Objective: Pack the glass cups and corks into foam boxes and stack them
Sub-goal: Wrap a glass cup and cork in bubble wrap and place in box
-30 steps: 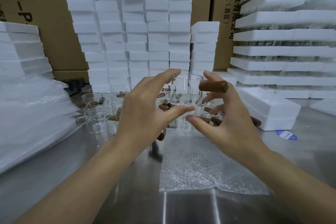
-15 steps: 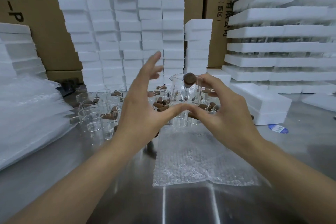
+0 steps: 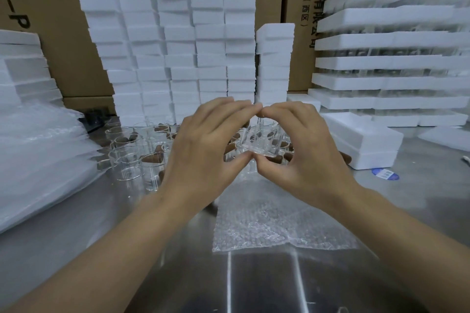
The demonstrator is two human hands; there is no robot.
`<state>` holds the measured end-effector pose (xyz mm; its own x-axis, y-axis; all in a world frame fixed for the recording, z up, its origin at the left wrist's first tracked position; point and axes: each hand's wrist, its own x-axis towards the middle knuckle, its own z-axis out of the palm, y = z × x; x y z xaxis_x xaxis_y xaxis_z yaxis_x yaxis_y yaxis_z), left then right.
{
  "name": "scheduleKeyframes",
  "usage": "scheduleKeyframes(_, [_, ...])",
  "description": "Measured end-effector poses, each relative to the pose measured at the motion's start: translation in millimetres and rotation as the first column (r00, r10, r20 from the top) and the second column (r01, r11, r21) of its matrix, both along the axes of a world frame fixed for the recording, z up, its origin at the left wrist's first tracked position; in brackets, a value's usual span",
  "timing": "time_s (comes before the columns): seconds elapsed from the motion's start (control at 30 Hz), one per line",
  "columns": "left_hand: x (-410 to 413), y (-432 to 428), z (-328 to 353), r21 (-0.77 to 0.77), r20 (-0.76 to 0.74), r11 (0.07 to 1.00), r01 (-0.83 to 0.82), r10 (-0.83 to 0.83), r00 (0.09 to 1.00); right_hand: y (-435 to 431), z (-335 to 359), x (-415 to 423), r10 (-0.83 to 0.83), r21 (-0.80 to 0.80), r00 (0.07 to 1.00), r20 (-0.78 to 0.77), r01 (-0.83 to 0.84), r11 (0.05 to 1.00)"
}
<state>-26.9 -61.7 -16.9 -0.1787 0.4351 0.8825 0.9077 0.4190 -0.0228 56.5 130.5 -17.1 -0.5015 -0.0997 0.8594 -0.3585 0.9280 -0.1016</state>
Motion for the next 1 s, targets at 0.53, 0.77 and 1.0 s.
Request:
scheduleKeyframes(0.53, [-6, -2, 0, 0.031, 0.171, 0.999, -0.033, 0.027, 0.985, 10, -11, -2, 0.1, -0.29, 0.951, 0.294, -0.011, 0.957])
scheduleKeyframes(0.77, [-5, -2, 0, 0.135, 0.362, 0.99, 0.042, -0.088, 0.928, 6, -9, -5, 0.239, -0.467, 0.928, 0.284, -0.084, 0.881])
scheduleKeyframes(1.0, [-7, -1, -1, 0.181, 0.464, 0.978, 0.102, -0.177, 0.868, 4, -7, -2, 0.202, -0.445, 0.963, 0.178, -0.104, 0.889])
